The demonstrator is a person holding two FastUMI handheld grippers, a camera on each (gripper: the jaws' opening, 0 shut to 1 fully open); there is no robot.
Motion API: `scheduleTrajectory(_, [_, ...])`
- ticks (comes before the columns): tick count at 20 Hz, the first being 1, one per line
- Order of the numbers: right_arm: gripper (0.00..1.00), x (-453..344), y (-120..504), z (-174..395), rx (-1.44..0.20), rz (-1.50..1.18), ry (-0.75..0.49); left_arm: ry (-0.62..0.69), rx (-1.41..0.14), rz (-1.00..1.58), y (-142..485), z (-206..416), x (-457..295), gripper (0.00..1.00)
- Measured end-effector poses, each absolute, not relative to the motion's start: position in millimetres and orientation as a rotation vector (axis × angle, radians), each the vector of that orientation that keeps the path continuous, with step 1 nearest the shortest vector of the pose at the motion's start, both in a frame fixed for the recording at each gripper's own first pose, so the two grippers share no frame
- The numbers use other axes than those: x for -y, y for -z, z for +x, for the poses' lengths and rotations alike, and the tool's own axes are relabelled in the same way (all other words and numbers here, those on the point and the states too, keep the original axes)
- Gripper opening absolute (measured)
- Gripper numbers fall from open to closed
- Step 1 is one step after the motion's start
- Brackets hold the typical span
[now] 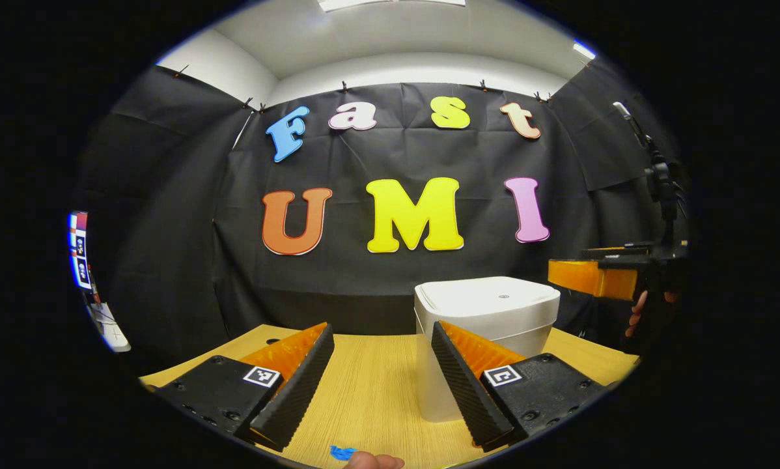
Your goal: Press the lid of the desktop garbage bin to open it, pick up the crumpled paper on the desktop and throw it into the bin, then pick up the pop can on the desktop and drop it into the bin, and finally close the garbage bin lid.
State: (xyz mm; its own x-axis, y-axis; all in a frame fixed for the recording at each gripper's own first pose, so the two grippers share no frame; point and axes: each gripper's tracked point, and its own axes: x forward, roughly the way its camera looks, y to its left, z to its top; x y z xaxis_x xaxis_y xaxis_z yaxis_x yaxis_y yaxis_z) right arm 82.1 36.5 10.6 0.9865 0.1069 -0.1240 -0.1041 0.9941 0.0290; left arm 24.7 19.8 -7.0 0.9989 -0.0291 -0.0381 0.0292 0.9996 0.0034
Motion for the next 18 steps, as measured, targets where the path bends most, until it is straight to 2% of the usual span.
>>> scheduleTrajectory(1, [0.93, -38, -16, 87, -0.123, 0.022, -0.108, 0.033, -0.044, 0.003, 9, 24, -19, 0.97])
scheduleTrajectory(5, [0.71, -47, -22, 107, -0.153, 0.044, -0.113, 0.032, -0.041, 0.000, 7, 21, -25, 0.97])
scheduleTrajectory(6, [0.53, -52, -19, 111, -0.171, 0.055, -0.124, 0.033, -0.042, 0.003, 7, 21, -25, 0.97])
scheduleTrajectory(7, [0.44, -55, -15, 114, -0.194, 0.060, -0.142, 0.032, -0.045, 0.007, 8, 20, -26, 0.97])
scheduleTrajectory(9, [0.36, -71, -9, 117, -0.230, 0.043, -0.188, 0.027, -0.049, 0.017, 9, 19, -30, 0.97])
scheduleTrajectory(11, [0.36, -81, -1, 116, -0.255, 0.040, -0.230, 0.020, -0.049, 0.021, 10, 19, -33, 0.97])
scheduleTrajectory(12, [0.04, -84, 3, 118, -0.276, 0.042, -0.246, 0.019, -0.054, 0.021, 11, 19, -33, 0.97])
scheduleTrajectory(13, [0.06, -89, 6, 117, -0.294, 0.042, -0.269, 0.020, -0.057, 0.020, 13, 18, -32, 0.97])
scheduleTrajectory(15, [0.02, -92, 11, 116, -0.312, 0.028, -0.284, 0.015, -0.059, 0.029, 15, 16, -36, 0.97])
scheduleTrajectory(18, [0.05, -96, 17, 115, -0.332, 0.024, -0.309, 0.007, -0.068, 0.030, 21, 13, -42, 0.97])
